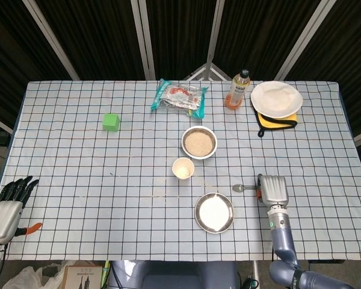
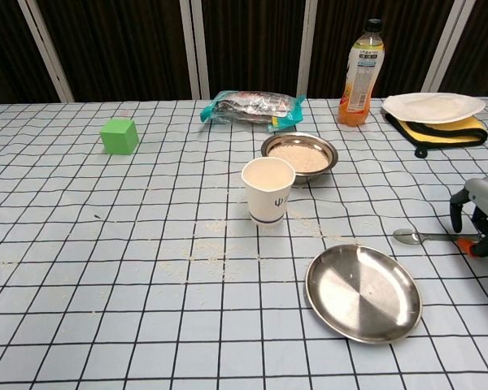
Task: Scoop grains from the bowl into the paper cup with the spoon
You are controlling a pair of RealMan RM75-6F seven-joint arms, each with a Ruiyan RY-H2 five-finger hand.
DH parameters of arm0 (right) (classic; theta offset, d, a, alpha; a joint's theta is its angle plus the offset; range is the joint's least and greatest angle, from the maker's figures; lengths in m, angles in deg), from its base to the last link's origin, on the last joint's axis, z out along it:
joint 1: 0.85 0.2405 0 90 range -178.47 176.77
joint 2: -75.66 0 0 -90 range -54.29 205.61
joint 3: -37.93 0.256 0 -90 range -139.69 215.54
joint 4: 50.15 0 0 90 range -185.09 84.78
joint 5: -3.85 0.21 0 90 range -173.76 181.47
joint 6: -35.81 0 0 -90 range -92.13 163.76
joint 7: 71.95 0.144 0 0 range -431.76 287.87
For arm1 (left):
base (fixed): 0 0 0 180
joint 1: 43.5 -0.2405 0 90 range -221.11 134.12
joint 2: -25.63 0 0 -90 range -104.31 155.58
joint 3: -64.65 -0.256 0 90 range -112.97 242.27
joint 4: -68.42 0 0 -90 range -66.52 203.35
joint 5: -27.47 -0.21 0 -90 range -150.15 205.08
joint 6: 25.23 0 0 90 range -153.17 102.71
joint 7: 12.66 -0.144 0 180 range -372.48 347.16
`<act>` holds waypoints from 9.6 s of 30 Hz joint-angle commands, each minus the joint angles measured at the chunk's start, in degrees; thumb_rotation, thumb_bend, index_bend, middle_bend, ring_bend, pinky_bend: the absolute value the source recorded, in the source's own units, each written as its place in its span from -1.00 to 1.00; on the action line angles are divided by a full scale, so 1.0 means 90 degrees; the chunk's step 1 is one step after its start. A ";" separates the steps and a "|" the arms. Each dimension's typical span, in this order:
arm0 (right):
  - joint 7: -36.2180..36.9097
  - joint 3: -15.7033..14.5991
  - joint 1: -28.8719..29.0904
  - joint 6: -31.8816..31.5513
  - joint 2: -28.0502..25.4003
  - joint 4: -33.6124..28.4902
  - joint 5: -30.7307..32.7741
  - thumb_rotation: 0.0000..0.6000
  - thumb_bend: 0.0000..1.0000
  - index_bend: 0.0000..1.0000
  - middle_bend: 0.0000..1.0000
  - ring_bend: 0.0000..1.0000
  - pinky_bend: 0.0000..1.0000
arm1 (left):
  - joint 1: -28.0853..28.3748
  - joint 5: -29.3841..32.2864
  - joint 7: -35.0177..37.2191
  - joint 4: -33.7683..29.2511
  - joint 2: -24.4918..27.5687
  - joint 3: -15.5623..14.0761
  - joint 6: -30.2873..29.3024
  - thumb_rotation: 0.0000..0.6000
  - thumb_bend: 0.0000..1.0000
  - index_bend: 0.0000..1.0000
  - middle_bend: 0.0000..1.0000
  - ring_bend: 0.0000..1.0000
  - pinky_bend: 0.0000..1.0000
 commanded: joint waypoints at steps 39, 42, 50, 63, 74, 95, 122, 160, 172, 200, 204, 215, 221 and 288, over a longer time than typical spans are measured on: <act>-0.0901 0.0447 0.0374 -0.0684 -0.1050 -0.1337 0.0016 1.00 0.14 0.27 0.75 0.96 1.00 | 0.0027 0.0046 -0.0014 -0.0055 0.0051 -0.0013 0.0076 1.00 -1.00 -1.00 -1.00 -1.00 -1.00; -0.1248 0.0680 0.0580 -0.0709 -0.1175 -0.1531 0.0201 1.00 0.15 0.27 0.75 0.96 1.00 | 0.0034 0.0040 0.0010 -0.0056 0.0067 -0.0010 0.0080 1.00 -1.00 -1.00 -1.00 -1.00 -1.00; -0.2454 0.1155 0.1538 -0.0629 -0.0924 -0.1186 0.0647 1.00 0.17 0.28 0.75 0.96 1.00 | 0.0099 0.0116 0.0207 -0.0119 0.0153 -0.0012 0.0259 1.00 -1.00 -1.00 -1.00 -1.00 -1.00; -0.3594 0.0630 0.2826 -0.0356 0.0643 0.1262 0.0377 1.00 0.17 0.29 0.75 0.96 1.00 | 0.0217 0.0039 0.0428 -0.0156 0.0251 -0.0028 0.0438 1.00 -1.00 -1.00 -1.00 -1.00 -1.00; -0.3436 0.0402 0.3204 -0.0187 0.1594 0.3210 0.0040 1.00 0.19 0.31 0.75 0.96 1.00 | 0.0268 0.0120 0.0523 -0.0223 0.0308 -0.0028 0.0559 1.00 -1.00 -1.00 -1.00 -1.00 -1.00; -0.3179 -0.0060 0.3645 -0.0001 0.2641 0.5307 -0.0960 1.00 0.21 0.32 0.75 0.96 1.00 | 0.0314 0.0172 0.0640 -0.0307 0.0369 -0.0035 0.0643 1.00 -1.00 -1.00 -1.00 -1.00 -1.00; -0.2608 0.0160 0.3555 0.0370 0.3297 0.6046 -0.1266 1.00 0.22 0.35 0.75 0.96 1.00 | 0.0349 0.0152 0.0761 -0.0359 0.0426 -0.0086 0.0722 1.00 -1.00 -1.00 -1.00 -1.00 -1.00; -0.3329 0.2204 0.3113 0.0094 0.2160 0.2245 0.1391 1.00 0.22 0.36 0.75 0.96 1.00 | 0.0383 0.0325 0.0713 -0.0440 0.0441 -0.0088 0.0819 1.00 -1.00 -1.00 -1.00 -1.00 -1.00; -0.3925 0.2586 0.3200 -0.0220 0.1965 0.1475 0.2607 1.00 0.23 0.38 0.75 0.96 1.00 | 0.0388 0.0340 0.0690 -0.0445 0.0437 -0.0094 0.0828 1.00 -1.00 -1.00 -1.00 -1.00 -1.00; -0.4206 0.2609 0.3536 -0.0625 0.1642 0.1087 0.3993 1.00 0.23 0.40 0.75 0.96 1.00 | 0.0394 0.0339 0.0665 -0.0438 0.0428 -0.0091 0.0810 1.00 -1.00 -1.00 -1.00 -1.00 -1.00; -0.4154 0.2576 0.3603 -0.0595 0.1627 0.1157 0.4040 1.00 0.23 0.42 0.75 0.96 1.00 | 0.0400 0.0351 0.0672 -0.0438 0.0430 -0.0090 0.0823 1.00 -1.00 -1.00 -1.00 -1.00 -1.00; -0.4079 0.2652 0.3733 -0.0840 0.1390 0.0777 0.4204 1.00 0.23 0.42 0.75 0.96 1.00 | 0.0407 0.0351 0.0685 -0.0440 0.0435 -0.0088 0.0829 1.00 -1.00 -1.00 -1.00 -1.00 -1.00; -0.4159 0.2725 0.3785 -0.1212 0.1178 0.0205 0.4304 1.00 0.23 0.42 0.75 0.96 1.00 | 0.0408 0.0353 0.0694 -0.0447 0.0438 -0.0090 0.0831 1.00 -1.00 -1.00 -1.00 -1.00 -1.00; -0.4549 -0.0167 0.4132 -0.2834 0.1974 -0.0214 0.2065 1.00 0.25 0.43 0.75 0.96 1.00 | 0.0399 0.0200 0.1056 -0.0543 0.0622 -0.0186 0.0876 1.00 -1.00 -1.00 -1.00 -1.00 -1.00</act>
